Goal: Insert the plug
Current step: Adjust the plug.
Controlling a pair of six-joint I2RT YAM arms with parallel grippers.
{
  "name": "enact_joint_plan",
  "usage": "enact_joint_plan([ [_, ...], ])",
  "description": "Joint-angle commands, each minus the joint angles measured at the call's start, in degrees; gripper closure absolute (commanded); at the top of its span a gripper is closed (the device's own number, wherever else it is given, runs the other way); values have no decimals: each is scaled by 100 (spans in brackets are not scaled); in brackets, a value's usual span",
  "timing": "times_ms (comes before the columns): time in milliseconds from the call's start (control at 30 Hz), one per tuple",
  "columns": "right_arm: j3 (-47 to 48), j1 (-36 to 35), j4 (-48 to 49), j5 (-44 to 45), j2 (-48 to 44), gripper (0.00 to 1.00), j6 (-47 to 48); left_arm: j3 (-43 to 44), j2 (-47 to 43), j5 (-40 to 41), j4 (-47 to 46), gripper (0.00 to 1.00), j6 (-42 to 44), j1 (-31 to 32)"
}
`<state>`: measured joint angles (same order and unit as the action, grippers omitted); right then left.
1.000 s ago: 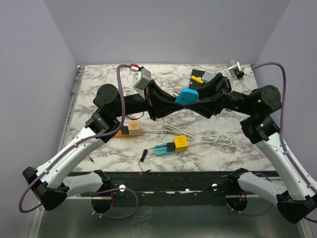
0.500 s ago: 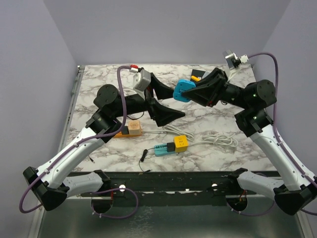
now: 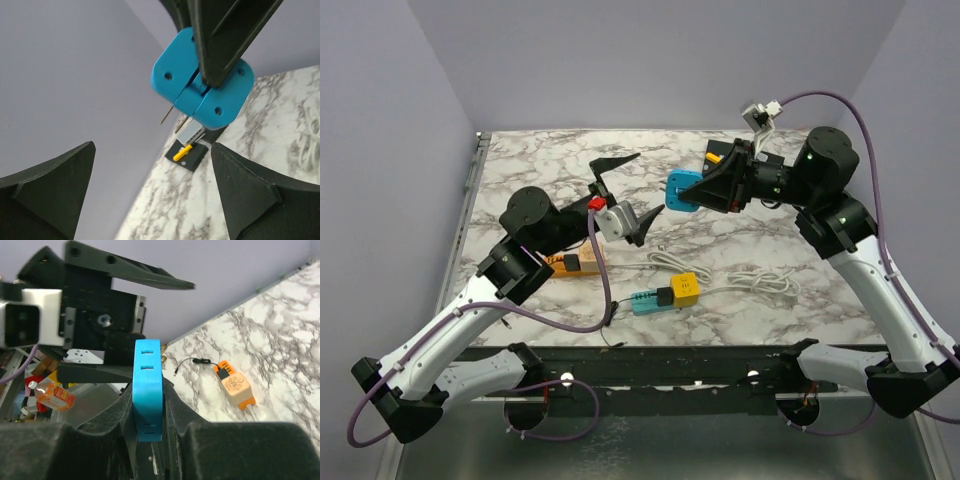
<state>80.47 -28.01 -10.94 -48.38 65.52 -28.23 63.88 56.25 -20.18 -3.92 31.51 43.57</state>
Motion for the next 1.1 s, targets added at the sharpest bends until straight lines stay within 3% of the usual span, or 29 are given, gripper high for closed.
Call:
enact_joint_plan([
  [0, 312, 2, -870, -272, 259, 99, 399, -25, 15, -550, 41, 1, 1528, 8],
  [167, 288, 4, -964, -266, 290, 99, 444, -44, 37, -1134, 79, 1, 1887, 28],
  [333, 242, -3, -1040, -320, 324, 99, 481, -33, -4, -1411, 729, 1, 2602, 127],
  [500, 223, 4, -1109, -395, 469, 99, 479, 411, 350, -695, 1634, 1, 3464, 544],
  [867, 175, -8, -1331, -526, 523, 99, 573, 749, 618, -123, 1682, 1, 3146, 871],
  [967, 190, -7, -1435, -505, 500, 99, 654, 783, 626, 46, 1680, 15, 3073, 867],
  [1067, 159, -5, -1420, -526, 451, 99, 652, 803, 620, 24, 1683, 46, 3013, 866],
])
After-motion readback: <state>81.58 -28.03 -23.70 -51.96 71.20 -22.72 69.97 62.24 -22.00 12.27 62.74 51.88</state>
